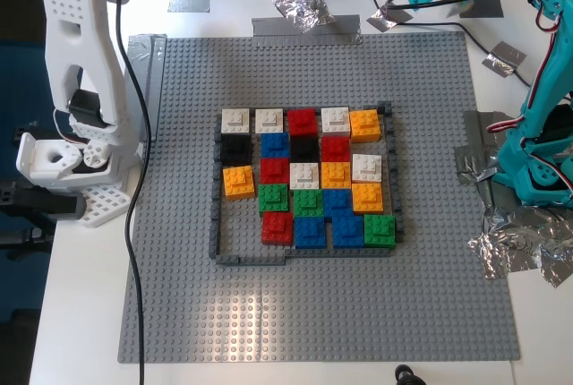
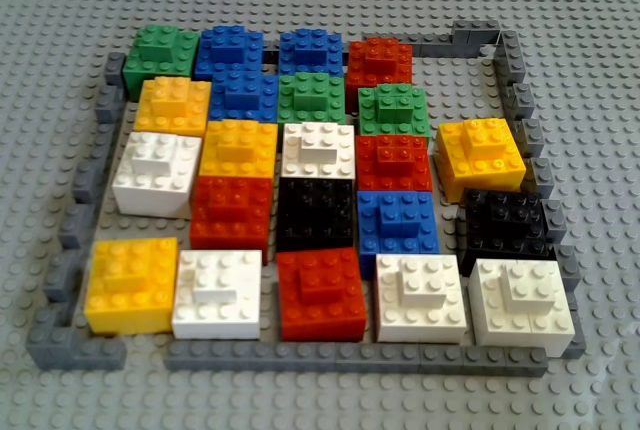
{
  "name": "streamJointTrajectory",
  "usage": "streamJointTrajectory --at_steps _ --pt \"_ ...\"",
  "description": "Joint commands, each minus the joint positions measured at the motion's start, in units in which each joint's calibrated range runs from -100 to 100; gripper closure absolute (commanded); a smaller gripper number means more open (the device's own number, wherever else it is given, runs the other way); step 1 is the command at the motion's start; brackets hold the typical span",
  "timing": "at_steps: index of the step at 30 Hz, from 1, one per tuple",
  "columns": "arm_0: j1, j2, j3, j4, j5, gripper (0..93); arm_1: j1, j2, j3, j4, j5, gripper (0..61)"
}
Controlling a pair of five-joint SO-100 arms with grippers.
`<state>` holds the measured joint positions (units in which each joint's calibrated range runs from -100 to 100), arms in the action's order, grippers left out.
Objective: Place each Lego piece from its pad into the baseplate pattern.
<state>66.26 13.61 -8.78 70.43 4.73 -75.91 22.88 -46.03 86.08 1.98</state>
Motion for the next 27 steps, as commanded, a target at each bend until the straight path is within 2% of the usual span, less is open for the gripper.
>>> streamJointTrajectory --at_steps 1,4,7,8,10,19,23,27 --pt "-2.1 -6.5 1.4 2.1 0.2 92.7 1.4 -15.6 -4.1 7.2 -2.4 61.1" --pt "-4.3 -9.0 2.7 4.3 0.2 92.7 4.0 -23.2 3.9 9.7 -4.4 61.1" --pt "-6.1 -11.5 4.4 3.9 0.2 92.7 7.5 -31.4 14.9 7.8 -5.6 61.1" --pt "-7.5 -13.0 5.3 4.2 0.0 92.7 10.4 -36.7 22.1 6.5 -6.0 61.1" --pt "-9.0 -14.8 6.5 4.2 -0.1 92.7 13.3 -40.8 27.4 6.6 -6.3 61.1" --pt "-17.0 -25.6 16.3 4.3 0.1 92.7 31.8 -52.2 40.7 12.9 -6.0 61.1" --pt "-22.3 -32.1 21.6 5.8 0.0 92.7 45.3 -57.8 50.4 12.7 -4.2 61.1" --pt "-28.4 -38.3 26.4 9.5 -0.3 92.7 60.6 -60.1 59.4 12.3 0.7 61.1"
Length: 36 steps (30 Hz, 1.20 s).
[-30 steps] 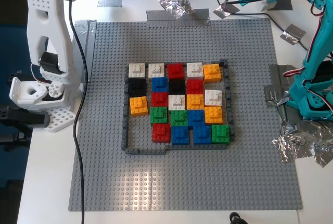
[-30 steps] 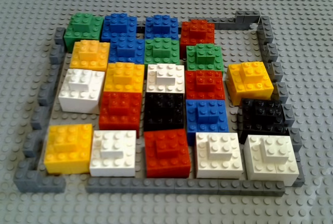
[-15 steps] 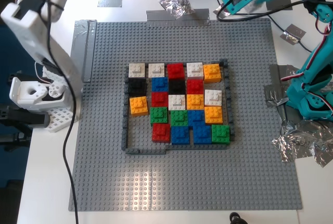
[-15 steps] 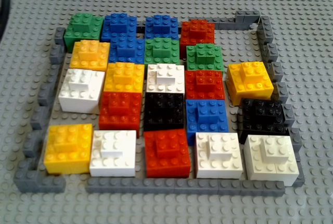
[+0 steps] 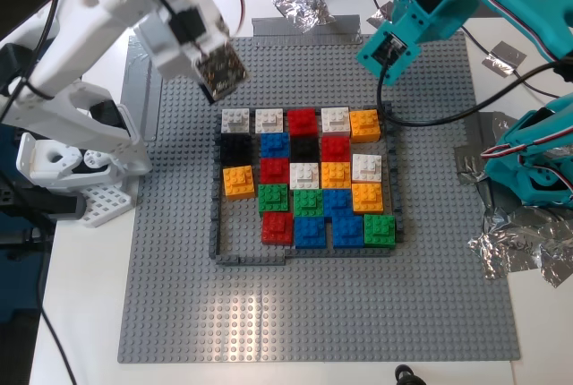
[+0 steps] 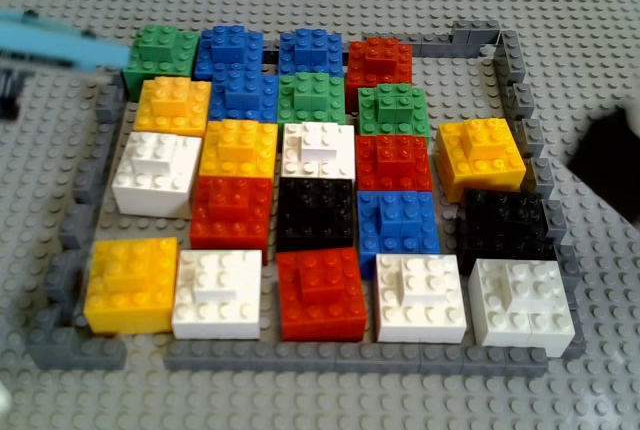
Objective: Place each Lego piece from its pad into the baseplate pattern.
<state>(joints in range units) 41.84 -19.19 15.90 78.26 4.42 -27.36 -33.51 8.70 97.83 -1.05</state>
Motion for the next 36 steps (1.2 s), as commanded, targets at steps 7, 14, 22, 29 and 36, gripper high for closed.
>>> streamJointTrajectory --at_steps 7,14,22,29,36 --pt "-10.3 -11.3 5.5 5.6 0.0 92.7 28.0 -5.9 14.7 -7.5 7.5 61.2" --pt "-15.3 -12.3 7.7 6.7 -1.3 92.7 41.7 -4.3 21.5 -20.0 11.1 61.2" --pt "-17.9 -12.1 12.5 6.1 -1.3 92.7 50.6 -1.3 25.2 -23.2 14.1 61.2" --pt "-20.5 -11.6 14.7 5.9 -1.3 92.7 54.8 10.6 24.2 -33.2 15.8 61.2" --pt "-21.3 -11.5 18.6 2.5 -1.3 92.7 54.0 14.5 23.9 -34.8 15.8 61.2"
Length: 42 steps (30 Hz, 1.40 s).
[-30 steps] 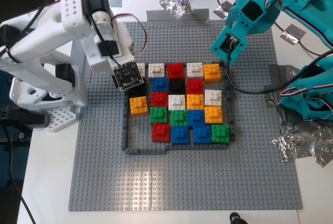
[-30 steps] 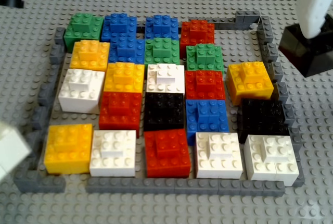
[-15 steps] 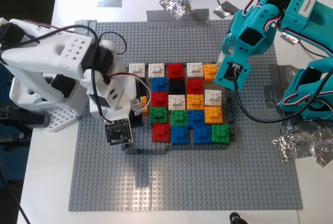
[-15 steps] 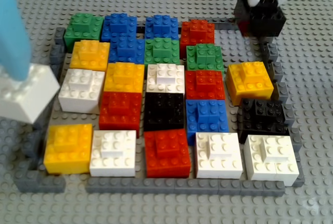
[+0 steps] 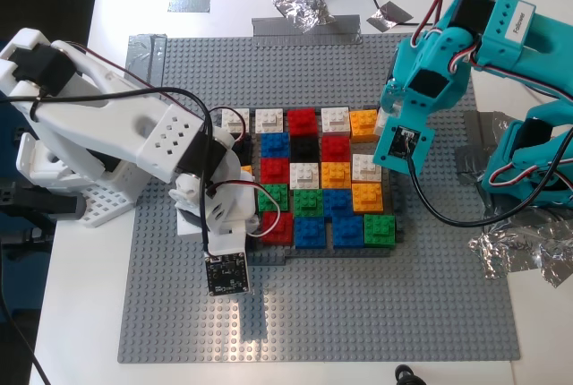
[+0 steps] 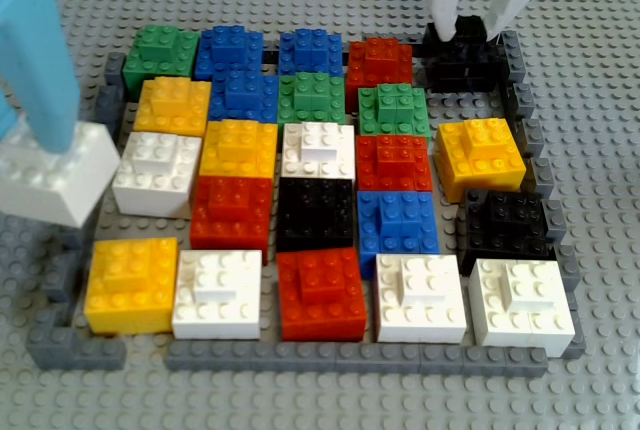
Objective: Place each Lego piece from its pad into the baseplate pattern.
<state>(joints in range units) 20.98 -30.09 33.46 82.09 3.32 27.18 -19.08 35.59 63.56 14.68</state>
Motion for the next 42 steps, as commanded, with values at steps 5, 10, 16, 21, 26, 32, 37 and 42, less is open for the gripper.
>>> streamJointTrajectory --at_steps 5,10,16,21,26,32,37,42 --pt "-0.6 -0.5 2.5 -2.1 -0.2 92.7 0.3 0.6 -2.9 -3.1 0.6 61.2" --pt "-2.5 -0.5 2.5 -2.2 -0.2 92.7 1.1 0.8 -2.7 -2.9 1.1 61.2" --pt "-2.9 4.6 -0.3 -3.3 -0.2 92.7 1.0 -0.8 -2.9 -1.3 1.7 44.7" --pt "-2.9 6.3 -0.8 -3.7 -0.2 92.7 0.2 -2.4 -7.6 3.6 0.8 42.9" --pt "-2.9 6.5 -0.6 -4.5 -0.2 92.7 -1.6 -4.0 -12.2 8.0 -0.2 43.1" --pt "-3.5 10.4 -2.8 -4.3 -0.3 92.7 -4.1 -8.7 -9.6 10.4 -0.7 44.2" --pt "-3.5 15.2 -7.7 -4.4 -0.3 92.7 -15.1 -15.3 -11.7 17.6 -3.9 44.8" --pt "-3.5 17.1 -8.9 -4.5 -1.6 92.7 -30.7 -16.5 -23.4 26.5 -9.0 42.7"
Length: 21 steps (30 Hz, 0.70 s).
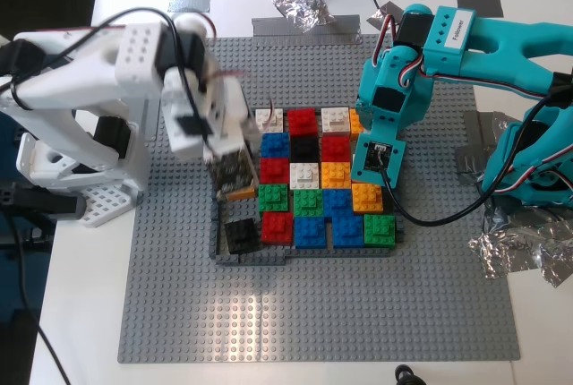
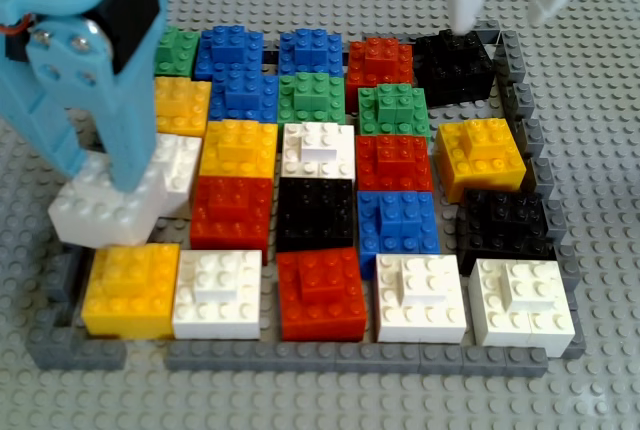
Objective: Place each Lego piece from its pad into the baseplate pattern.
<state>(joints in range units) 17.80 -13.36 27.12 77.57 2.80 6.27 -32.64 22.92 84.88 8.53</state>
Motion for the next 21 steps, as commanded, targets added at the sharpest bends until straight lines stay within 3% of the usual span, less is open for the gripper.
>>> streamJointTrajectory --at_steps 1,4,5,6,8,15,21 --pt "-0.3 0.7 -2.6 0.1 -1.0 92.7 -14.1 -2.9 -13.6 6.3 -3.9 42.7" --pt "-0.3 0.8 -2.6 0.1 -1.0 92.7 -20.5 -2.7 -17.3 7.1 -5.2 42.3" --pt "-0.3 0.9 -2.6 0.1 -1.0 92.7 -24.8 -2.2 -19.7 8.0 -5.8 45.9" --pt "-0.3 0.9 -2.6 0.1 -1.0 92.7 -29.2 -1.7 -21.6 8.6 -5.6 55.6" --pt "-0.3 0.9 -2.5 0.1 -1.0 92.7 -33.0 -0.9 -23.3 8.8 -6.6 60.4" --pt "-0.1 2.5 -2.9 0.0 -1.1 92.7 -49.5 1.2 -29.1 8.1 -8.8 61.2" --pt "0.0 6.7 -9.4 0.6 -2.3 92.7 -66.8 4.1 -31.4 10.2 -11.0 61.2"
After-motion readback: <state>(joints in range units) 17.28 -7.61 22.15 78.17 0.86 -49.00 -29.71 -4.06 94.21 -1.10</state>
